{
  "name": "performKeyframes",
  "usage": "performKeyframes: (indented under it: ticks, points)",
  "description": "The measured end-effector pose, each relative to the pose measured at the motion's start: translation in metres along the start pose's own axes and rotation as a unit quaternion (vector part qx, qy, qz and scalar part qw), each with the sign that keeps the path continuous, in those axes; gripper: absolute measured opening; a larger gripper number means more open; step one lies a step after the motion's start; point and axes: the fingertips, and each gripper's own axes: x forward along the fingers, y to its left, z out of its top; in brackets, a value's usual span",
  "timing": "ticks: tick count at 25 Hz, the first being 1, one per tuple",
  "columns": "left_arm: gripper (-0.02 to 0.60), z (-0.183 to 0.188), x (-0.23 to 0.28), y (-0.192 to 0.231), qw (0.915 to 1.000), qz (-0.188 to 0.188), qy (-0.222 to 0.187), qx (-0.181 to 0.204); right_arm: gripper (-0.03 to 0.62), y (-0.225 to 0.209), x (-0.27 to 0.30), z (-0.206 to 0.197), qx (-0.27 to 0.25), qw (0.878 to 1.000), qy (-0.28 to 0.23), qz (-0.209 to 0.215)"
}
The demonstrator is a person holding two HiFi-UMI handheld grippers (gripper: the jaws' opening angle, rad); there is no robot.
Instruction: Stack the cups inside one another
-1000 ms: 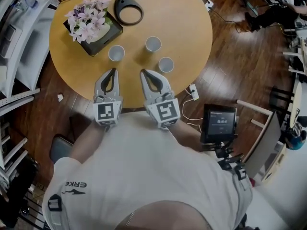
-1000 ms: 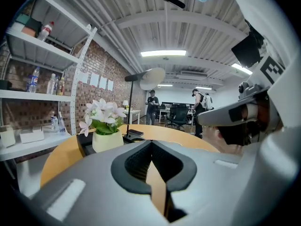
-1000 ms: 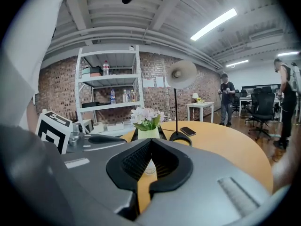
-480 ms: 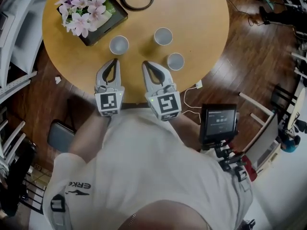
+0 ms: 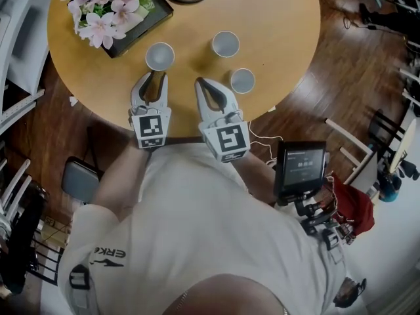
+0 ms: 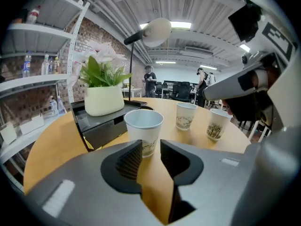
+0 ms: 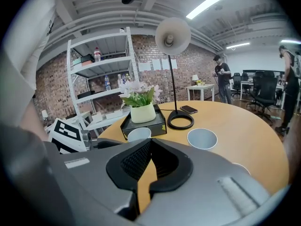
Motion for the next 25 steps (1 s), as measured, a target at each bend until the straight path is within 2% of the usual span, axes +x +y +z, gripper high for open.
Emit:
performKeyframes:
  ticks: [2, 5, 10, 14, 21, 23, 25]
  points:
    - [0.191, -0.004, 0.007, -0.001, 1.0000, -0.004, 0.007, 0.006, 0.014, -0.003, 0.002, -0.003, 0.003, 1.000, 0.006, -0.003]
    - [0.273, -0.003, 0.016, -0.001, 0.9999, -0.004, 0.005, 0.016, 0.014, -0.006, 0.003, -0.005, 0.004, 1.000, 0.017, -0.006]
    - [0.344, 0.001, 0.030, 0.001, 0.9996, -0.004, -0.002, 0.028, 0.014, -0.009, 0.005, -0.005, 0.006, 1.000, 0.006, -0.003]
    - [0.370, 0.007, 0.039, 0.003, 0.9994, 0.000, -0.010, 0.034, 0.014, -0.011, 0.005, -0.004, 0.004, 1.000, 0.009, -0.002]
    - [0.379, 0.017, 0.054, 0.010, 0.9987, 0.011, -0.021, 0.045, 0.014, -0.011, 0.006, -0.003, 0.005, 1.000, 0.004, -0.003]
    - [0.376, 0.019, 0.057, 0.013, 0.9986, 0.015, -0.022, 0.045, 0.014, -0.012, 0.005, -0.003, 0.004, 1.000, 0.006, -0.002]
    - [0.339, 0.021, 0.059, 0.015, 0.9985, 0.018, -0.023, 0.046, 0.014, -0.013, 0.005, -0.004, 0.002, 1.000, 0.009, -0.002]
